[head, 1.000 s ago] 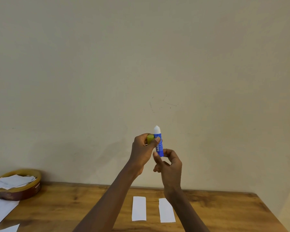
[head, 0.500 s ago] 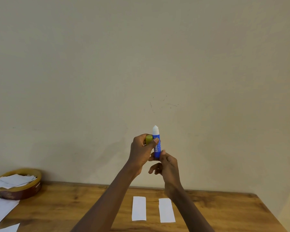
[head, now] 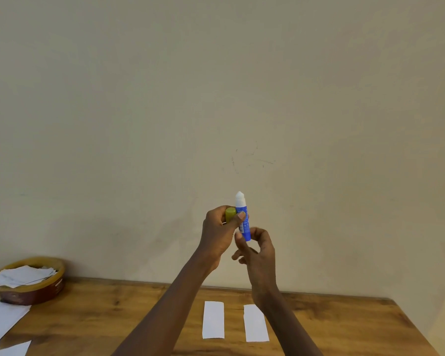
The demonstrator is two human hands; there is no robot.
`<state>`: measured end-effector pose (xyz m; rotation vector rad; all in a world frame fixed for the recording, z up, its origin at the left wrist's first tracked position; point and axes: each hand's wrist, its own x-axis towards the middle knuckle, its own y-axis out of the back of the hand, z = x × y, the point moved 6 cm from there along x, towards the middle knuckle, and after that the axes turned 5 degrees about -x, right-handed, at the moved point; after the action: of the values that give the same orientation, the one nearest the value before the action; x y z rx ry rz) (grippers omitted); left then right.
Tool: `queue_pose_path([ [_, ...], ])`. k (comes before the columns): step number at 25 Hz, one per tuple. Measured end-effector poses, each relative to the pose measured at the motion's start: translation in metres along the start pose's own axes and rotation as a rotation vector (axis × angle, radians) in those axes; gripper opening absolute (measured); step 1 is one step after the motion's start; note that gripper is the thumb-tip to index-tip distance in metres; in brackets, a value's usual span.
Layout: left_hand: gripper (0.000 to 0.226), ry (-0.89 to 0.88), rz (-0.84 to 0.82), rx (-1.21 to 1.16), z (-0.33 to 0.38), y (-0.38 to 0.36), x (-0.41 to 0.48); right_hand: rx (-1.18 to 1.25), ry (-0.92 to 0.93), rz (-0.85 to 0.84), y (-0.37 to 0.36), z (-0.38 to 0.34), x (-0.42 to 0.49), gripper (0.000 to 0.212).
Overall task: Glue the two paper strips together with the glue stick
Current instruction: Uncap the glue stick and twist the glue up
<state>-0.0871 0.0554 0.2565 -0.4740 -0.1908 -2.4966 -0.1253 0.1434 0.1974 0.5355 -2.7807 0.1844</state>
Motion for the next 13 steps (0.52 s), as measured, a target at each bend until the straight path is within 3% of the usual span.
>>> queue_pose_path([
  [1,0.015,-0.001,-0.002,0.010,0.0009,-0.0014,-0.0002,-0.003,0.014,0.026,0.0018,-0.0001,0.0008,0.003],
  [5,0.021,-0.001,0.006,0.009,-0.0024,-0.0004,0.0014,0.035,-0.062,-0.078,-0.0010,0.0042,0.0009,0.028],
  [9,0.018,0.009,-0.010,0.012,-0.0035,-0.0041,0.0005,0.028,-0.001,0.024,0.0035,0.0047,-0.0001,0.008],
  [13,0.021,0.004,-0.002,0.023,-0.0041,-0.0047,0.0000,0.047,-0.062,-0.040,0.0039,0.0081,0.0009,0.028],
])
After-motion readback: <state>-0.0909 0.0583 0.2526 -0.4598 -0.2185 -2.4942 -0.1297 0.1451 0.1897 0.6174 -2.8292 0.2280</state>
